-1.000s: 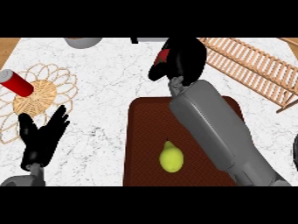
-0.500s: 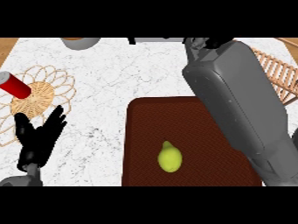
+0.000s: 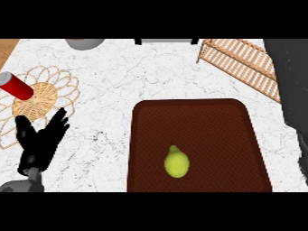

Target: Pick the tomato from the tray and place it in the tiered shelf

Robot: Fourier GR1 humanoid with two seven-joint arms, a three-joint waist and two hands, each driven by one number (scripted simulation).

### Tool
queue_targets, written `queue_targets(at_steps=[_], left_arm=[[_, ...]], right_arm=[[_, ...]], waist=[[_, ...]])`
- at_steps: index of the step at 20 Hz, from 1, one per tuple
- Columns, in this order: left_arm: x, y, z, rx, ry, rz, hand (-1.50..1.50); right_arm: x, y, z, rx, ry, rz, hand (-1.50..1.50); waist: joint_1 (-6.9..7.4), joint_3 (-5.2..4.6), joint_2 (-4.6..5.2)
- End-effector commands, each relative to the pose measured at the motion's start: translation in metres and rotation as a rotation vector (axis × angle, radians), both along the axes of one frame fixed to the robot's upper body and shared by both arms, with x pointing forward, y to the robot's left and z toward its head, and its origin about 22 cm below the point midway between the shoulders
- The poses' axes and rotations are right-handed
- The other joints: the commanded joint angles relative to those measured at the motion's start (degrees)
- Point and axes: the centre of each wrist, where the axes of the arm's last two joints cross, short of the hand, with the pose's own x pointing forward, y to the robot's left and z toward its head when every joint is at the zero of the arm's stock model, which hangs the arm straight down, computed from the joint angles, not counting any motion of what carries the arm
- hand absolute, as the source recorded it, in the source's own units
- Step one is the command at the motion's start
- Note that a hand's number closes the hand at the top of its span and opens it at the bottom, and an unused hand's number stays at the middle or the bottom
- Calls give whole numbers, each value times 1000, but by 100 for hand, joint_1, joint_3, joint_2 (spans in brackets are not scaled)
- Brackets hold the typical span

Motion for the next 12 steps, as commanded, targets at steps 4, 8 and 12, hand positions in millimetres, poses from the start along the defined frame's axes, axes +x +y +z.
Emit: queue_targets(at_steps=[4, 8, 12], left_arm=[[1, -8, -7, 7, 17, -15, 0], [4, -8, 0, 1, 2, -8, 0], [1, 3, 5, -14, 3, -7, 0]], right_arm=[[7, -41, 32, 44, 70, -111, 150], [22, -67, 32, 49, 115, -80, 150], [25, -90, 26, 27, 183, -51, 150]], waist=[[40, -10, 27], [75, -10, 42], [54, -9, 29]])
